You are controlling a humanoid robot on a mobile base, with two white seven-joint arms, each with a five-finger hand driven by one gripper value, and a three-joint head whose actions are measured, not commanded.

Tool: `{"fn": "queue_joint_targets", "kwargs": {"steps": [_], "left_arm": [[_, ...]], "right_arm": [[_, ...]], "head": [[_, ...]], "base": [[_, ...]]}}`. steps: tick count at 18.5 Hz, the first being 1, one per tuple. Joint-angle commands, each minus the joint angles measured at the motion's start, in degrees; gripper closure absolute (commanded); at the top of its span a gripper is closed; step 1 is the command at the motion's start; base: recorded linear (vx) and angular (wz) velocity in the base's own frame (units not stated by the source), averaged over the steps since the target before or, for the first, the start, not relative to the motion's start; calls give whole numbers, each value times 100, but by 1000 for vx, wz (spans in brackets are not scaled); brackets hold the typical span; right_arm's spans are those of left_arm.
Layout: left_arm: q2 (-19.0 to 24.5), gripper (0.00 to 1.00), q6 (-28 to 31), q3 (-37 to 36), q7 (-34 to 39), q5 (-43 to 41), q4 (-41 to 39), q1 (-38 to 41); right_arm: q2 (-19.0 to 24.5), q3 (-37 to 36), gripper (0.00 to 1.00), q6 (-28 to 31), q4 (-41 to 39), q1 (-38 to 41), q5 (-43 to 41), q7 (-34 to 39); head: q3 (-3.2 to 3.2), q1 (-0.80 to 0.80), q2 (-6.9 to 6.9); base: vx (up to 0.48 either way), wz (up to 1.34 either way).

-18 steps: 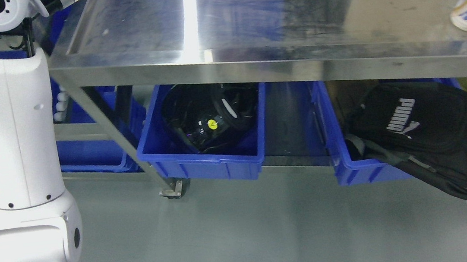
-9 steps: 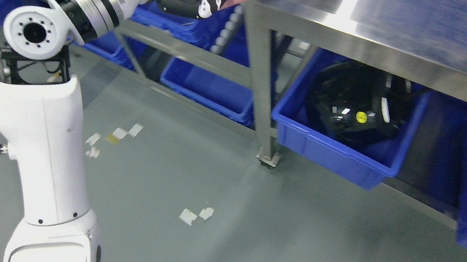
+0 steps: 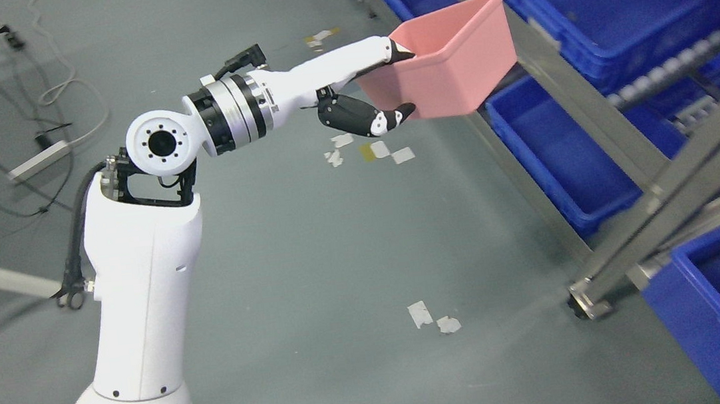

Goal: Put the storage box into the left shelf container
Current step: 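Hold the pink box in the left hand while turning toward the shelving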

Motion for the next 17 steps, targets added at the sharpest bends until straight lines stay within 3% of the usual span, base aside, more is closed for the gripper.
{"fn": "queue_joint_targets", "kwargs": {"steps": [1,8,11,17], "left_arm": [[-39,99,-170,-234,10,15,-323,505],[-39,99,-363,171,-17,15,-542,856],[-39,98,-574,584,-113,23,-543,979],[-39,98,-1181,629,-184,23,-543,1586]], "right_arm": [[-100,-17,0,9,-100,-34,-9,0],[-100,-17,0,9,-100,-34,-9,0],[-100,-17,0,9,-100,-34,-9,9],[-100,-17,0,9,-100,-34,-9,0]], "head": [[0,0,0],[1,0,0],[1,0,0],[1,0,0]], "base": [[180,907],[314,588],[383,185],[406,143]]}}
